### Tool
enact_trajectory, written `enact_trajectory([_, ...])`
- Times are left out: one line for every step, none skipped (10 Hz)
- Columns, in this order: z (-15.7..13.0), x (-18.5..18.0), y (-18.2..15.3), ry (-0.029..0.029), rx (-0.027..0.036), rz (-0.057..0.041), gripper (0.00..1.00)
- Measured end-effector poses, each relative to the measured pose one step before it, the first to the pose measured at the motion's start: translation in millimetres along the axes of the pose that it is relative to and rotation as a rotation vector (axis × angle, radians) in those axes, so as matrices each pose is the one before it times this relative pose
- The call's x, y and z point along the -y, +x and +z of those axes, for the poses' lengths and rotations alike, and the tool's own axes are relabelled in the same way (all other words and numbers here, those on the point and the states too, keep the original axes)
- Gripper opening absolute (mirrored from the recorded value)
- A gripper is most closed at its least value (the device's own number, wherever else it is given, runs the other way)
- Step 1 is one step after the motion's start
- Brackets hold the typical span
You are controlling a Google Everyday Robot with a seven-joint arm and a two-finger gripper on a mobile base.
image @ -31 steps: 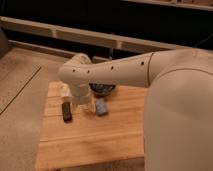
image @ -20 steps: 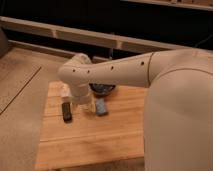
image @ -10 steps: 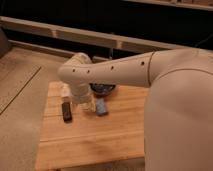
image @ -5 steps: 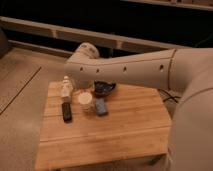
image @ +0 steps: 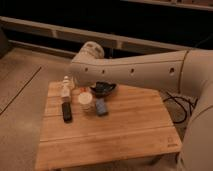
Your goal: Drag the ceramic bowl in a circle
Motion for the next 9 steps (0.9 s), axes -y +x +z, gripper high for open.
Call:
enact_trajectory([5.68,4.76,-1.35,0.01897,0.01343,-0.01138,0.65])
enact_trajectory([8.93,5.22,-3.63,0.03023,0.02332,-0.02965,0.65])
enact_trajectory([7.78,4.97,-4.95,0.02860,0.02271,-0.03239,0.65])
enact_trajectory([8.72,3.79,-6.41,0.02576,0.02793,-0.03525,0.65])
enact_trajectory([5.48,3.09,-4.11,0.00981,0.02178,-0.01301,0.65])
enact_trajectory([4.02,2.83,-2.65,0.00138,0.01811,-0.00246,0.65])
enact_trajectory([5.88,5.99,-1.43,-0.01436,0.02697,0.01705,0.65])
enact_trajectory([4.64,7.39,-0.28,-0.03010,0.02539,0.03857,0.65])
enact_trajectory([3.54,7.95,0.40,-0.03312,0.01984,0.04610,0.65])
